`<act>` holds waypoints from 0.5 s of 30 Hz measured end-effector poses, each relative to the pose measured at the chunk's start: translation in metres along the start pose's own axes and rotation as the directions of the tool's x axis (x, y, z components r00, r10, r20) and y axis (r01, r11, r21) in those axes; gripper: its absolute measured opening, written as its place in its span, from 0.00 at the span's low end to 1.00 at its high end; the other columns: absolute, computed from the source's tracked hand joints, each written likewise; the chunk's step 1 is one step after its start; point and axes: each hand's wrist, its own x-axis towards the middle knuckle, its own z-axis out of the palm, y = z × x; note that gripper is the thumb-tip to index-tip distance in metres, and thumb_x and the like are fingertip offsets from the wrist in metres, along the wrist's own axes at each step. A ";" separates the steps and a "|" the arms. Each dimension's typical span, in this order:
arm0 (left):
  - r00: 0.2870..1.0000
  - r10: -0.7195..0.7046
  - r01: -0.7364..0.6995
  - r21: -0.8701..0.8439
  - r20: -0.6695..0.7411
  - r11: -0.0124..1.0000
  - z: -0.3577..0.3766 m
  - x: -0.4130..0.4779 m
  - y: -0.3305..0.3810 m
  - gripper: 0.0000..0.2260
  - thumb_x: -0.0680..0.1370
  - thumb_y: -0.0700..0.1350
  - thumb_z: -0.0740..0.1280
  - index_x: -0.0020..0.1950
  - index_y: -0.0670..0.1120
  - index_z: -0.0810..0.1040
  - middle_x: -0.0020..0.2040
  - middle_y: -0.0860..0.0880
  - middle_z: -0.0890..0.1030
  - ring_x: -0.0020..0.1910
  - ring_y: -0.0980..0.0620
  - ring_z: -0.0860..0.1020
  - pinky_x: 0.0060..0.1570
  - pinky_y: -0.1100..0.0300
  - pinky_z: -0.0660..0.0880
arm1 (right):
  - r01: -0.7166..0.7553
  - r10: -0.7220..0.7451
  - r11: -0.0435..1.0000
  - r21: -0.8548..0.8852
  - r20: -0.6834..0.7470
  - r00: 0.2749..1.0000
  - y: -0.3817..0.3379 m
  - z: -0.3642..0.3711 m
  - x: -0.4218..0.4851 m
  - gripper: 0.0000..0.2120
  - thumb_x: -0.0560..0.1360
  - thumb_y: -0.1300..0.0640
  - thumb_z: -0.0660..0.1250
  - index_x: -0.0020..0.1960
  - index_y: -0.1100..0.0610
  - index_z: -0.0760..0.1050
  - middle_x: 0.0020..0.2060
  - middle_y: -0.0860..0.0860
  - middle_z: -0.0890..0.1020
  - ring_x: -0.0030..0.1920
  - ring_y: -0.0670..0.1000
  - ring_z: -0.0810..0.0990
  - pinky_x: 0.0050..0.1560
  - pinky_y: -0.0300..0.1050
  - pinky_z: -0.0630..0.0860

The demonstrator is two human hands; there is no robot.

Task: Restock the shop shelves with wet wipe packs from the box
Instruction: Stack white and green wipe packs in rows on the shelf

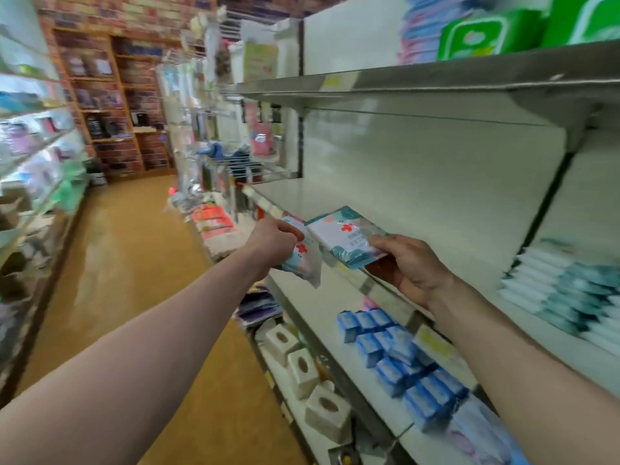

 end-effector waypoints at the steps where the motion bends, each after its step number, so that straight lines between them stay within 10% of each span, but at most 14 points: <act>1: 0.999 0.019 -0.019 -0.006 0.029 1.000 0.014 0.004 0.010 0.15 0.77 0.32 0.56 0.49 0.43 0.81 0.48 0.44 0.79 0.35 0.51 0.74 0.26 0.64 0.72 | 0.014 -0.013 1.000 0.021 -0.039 0.999 -0.005 -0.014 -0.001 0.06 0.76 0.66 0.65 0.41 0.61 0.76 0.34 0.56 0.82 0.32 0.49 0.82 0.32 0.39 0.80; 7: 0.978 0.072 -0.057 -0.084 0.195 0.995 0.093 0.022 0.056 0.12 0.77 0.32 0.60 0.43 0.44 0.81 0.48 0.42 0.80 0.43 0.45 0.79 0.42 0.55 0.78 | 0.069 -0.061 0.997 0.027 -0.223 0.973 -0.026 -0.084 -0.012 0.04 0.77 0.65 0.64 0.43 0.61 0.76 0.34 0.54 0.83 0.31 0.47 0.81 0.32 0.38 0.79; 15: 0.885 0.188 -0.124 -0.175 0.425 0.977 0.158 0.042 0.096 0.10 0.78 0.33 0.61 0.50 0.40 0.81 0.41 0.47 0.77 0.34 0.52 0.76 0.28 0.62 0.76 | 0.136 -0.124 0.991 -0.005 -0.453 0.883 -0.045 -0.132 -0.022 0.04 0.77 0.65 0.64 0.43 0.60 0.75 0.38 0.55 0.83 0.34 0.48 0.82 0.34 0.40 0.81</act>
